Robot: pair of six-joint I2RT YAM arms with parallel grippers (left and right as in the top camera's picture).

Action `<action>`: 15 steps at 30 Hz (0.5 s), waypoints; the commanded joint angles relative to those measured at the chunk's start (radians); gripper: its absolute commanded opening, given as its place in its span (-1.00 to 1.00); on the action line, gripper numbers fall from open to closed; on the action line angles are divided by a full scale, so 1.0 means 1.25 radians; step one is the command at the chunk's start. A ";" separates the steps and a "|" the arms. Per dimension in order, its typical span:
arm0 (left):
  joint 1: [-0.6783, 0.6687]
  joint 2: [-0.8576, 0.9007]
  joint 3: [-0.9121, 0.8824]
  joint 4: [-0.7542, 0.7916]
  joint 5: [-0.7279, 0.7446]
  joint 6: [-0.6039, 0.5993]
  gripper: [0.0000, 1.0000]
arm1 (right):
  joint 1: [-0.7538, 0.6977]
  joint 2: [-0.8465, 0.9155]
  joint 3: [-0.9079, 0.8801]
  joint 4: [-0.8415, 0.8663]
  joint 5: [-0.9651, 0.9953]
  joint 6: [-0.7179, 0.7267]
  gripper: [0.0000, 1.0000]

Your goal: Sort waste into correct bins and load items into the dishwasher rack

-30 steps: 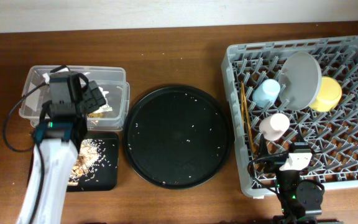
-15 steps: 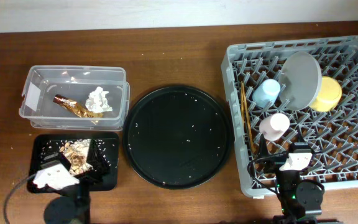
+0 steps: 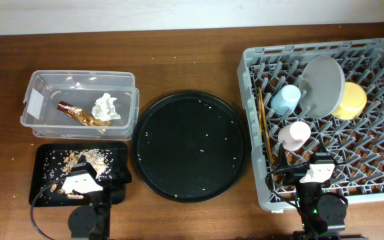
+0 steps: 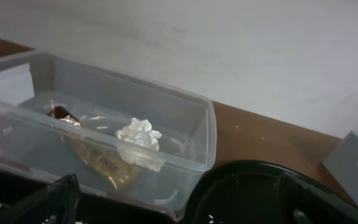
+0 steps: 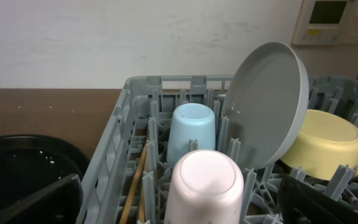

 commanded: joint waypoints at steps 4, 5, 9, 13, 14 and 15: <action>0.019 -0.006 -0.005 -0.009 0.080 0.202 0.99 | -0.002 -0.005 -0.006 -0.003 0.012 0.005 0.97; 0.019 -0.006 -0.005 -0.009 0.080 0.202 0.99 | -0.002 -0.005 -0.006 -0.002 0.012 0.005 0.97; 0.019 -0.006 -0.005 -0.009 0.080 0.202 0.99 | -0.002 -0.005 -0.006 -0.003 0.012 0.005 0.97; 0.019 -0.006 -0.005 -0.009 0.080 0.202 0.99 | -0.002 -0.005 -0.006 -0.003 0.012 0.005 0.97; 0.019 -0.006 -0.005 -0.009 0.080 0.202 0.99 | -0.002 -0.005 -0.006 -0.002 0.013 0.005 0.97; 0.019 -0.006 -0.005 -0.009 0.080 0.202 0.99 | -0.002 -0.005 -0.006 -0.003 0.012 0.005 0.97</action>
